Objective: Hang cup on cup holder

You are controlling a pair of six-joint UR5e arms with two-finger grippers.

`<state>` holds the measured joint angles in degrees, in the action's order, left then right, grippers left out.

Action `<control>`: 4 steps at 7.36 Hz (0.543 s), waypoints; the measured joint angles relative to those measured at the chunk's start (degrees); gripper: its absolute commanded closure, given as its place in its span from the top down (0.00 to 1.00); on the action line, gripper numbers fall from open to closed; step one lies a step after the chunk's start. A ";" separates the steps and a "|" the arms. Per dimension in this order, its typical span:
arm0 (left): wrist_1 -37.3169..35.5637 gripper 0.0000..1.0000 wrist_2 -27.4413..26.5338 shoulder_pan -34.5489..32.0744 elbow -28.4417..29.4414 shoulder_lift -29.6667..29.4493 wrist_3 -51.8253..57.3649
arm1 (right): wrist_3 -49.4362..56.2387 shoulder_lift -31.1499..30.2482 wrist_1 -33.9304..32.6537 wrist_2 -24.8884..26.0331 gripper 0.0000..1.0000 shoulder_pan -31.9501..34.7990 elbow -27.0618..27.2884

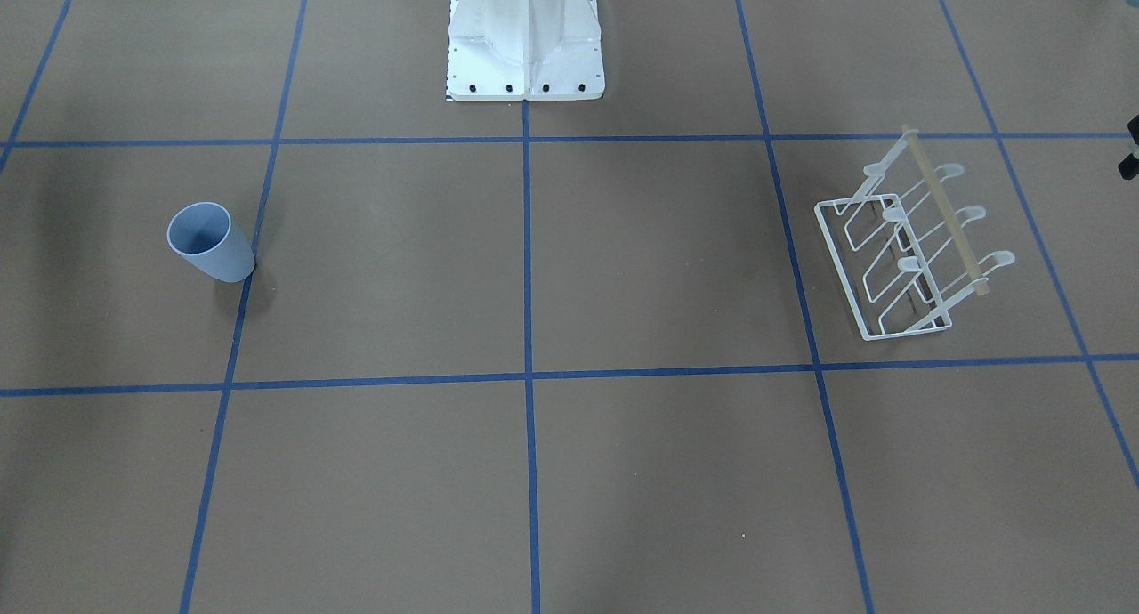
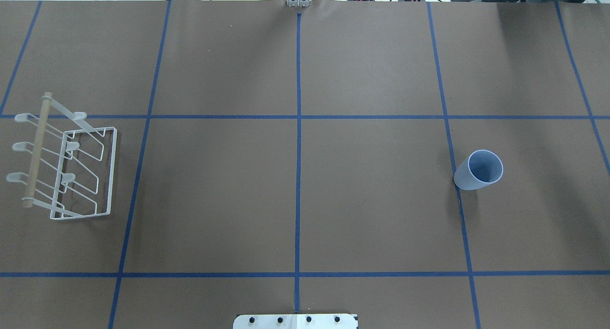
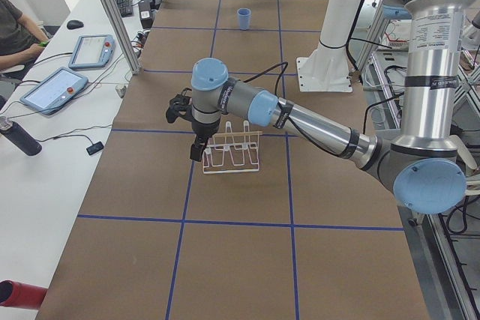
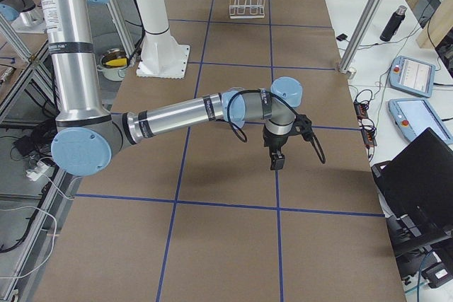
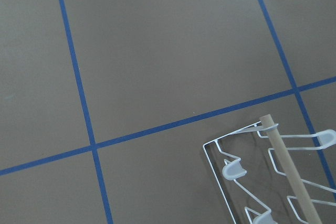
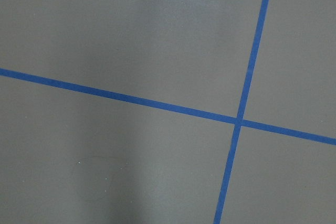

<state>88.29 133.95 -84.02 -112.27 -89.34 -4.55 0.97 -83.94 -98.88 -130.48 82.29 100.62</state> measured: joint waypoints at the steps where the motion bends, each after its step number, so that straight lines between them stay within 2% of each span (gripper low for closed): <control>1: -0.05 0.98 0.02 -0.02 0.06 0.84 -0.01 | -0.16 -0.24 0.13 0.09 1.00 -0.01 0.43; 4: 0.02 0.98 0.00 -0.06 -0.27 4.15 -0.02 | -0.20 -0.65 0.26 0.51 1.00 -0.03 1.12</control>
<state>88.32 133.95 -84.09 -112.54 -85.18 -4.57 0.76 -84.59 -98.62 -129.97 82.27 101.74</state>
